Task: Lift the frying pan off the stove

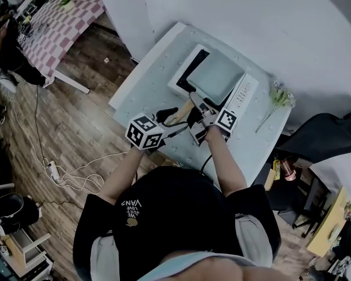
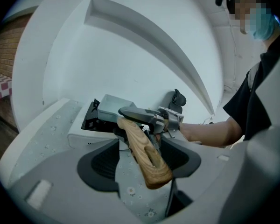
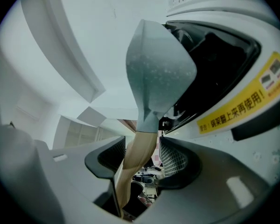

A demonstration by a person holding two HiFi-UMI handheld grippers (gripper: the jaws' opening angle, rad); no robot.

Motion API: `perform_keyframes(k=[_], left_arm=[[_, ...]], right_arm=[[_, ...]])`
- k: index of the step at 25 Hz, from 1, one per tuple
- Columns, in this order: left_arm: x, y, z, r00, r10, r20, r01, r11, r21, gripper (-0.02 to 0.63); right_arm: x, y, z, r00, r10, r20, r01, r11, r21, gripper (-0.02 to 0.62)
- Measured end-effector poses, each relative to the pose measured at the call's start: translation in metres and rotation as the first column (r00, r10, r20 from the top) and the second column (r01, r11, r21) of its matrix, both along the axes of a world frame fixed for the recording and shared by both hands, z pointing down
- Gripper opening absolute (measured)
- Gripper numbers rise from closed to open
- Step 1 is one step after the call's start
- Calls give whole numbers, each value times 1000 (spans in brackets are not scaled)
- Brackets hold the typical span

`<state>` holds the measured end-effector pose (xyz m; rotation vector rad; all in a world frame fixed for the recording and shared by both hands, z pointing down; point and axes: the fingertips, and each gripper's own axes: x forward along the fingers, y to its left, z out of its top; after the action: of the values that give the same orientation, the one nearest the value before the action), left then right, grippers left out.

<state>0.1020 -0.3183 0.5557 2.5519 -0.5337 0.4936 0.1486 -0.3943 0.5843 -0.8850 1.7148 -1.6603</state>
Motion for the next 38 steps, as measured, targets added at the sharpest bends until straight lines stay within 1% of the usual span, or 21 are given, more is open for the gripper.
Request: perform_keyframes(k=[3,10,11,14,16,20,23,24,26,27,28,30,32,35,38], left_arm=[[1,0,3,1000,11,11,-11,1000,-6,279],[4,1,9,999,28,40,-27,999,-22,273],[4,2,9,999,30,39,-29,999,-25,265],[2,3,10,999,16,30,-15,999,-31,197],[0,2,12,999,-12,32,13,1000,-26,184],[-7,-4,15,995,-92,33,92,996,-4,140],[-8,-5,12,992,-125,4,125,992,13,137],[-8,-5,11,991,-132,-4,132,991,20,137],[-9,-5,10,989,-147,-7,147,988,48,137],[-10,-6,10,988,-155,0,154,985,73,137],[-11,-6,11,987,-162,12,160,982,102,137],[-14,-8,13,984,-172,37,164,974,154,137],[-15,-9,13,984,-173,46,162,970,181,138],[-14,-9,11,986,-158,44,147,972,185,144],[-13,-10,9,988,-142,54,129,972,195,146]], right_arm=[[-1,-1,-1,1000,-6,-4,6,1000,17,192],[-1,-1,1,999,-21,-28,21,999,24,190],[-1,-1,1,999,-21,-31,22,999,23,189],[-3,0,1,999,-21,-46,22,1000,22,187],[-4,0,1,998,-23,-56,24,1000,20,187],[-5,2,3,996,-25,-88,26,1000,4,187],[-5,3,2,995,-23,-97,22,1000,-7,189],[-6,2,0,995,-22,-93,23,1000,1,190],[-9,-1,-6,997,-23,-68,26,999,46,193],[-10,-2,-7,998,-24,-64,28,998,56,193],[-10,-1,-6,997,-26,-74,29,998,49,193],[-10,-1,-4,996,-27,-87,31,999,40,193],[-11,-2,-5,996,-27,-81,31,998,50,193],[-9,0,-3,994,-28,-107,31,999,25,193],[-12,0,-3,992,-39,-118,45,998,47,193]])
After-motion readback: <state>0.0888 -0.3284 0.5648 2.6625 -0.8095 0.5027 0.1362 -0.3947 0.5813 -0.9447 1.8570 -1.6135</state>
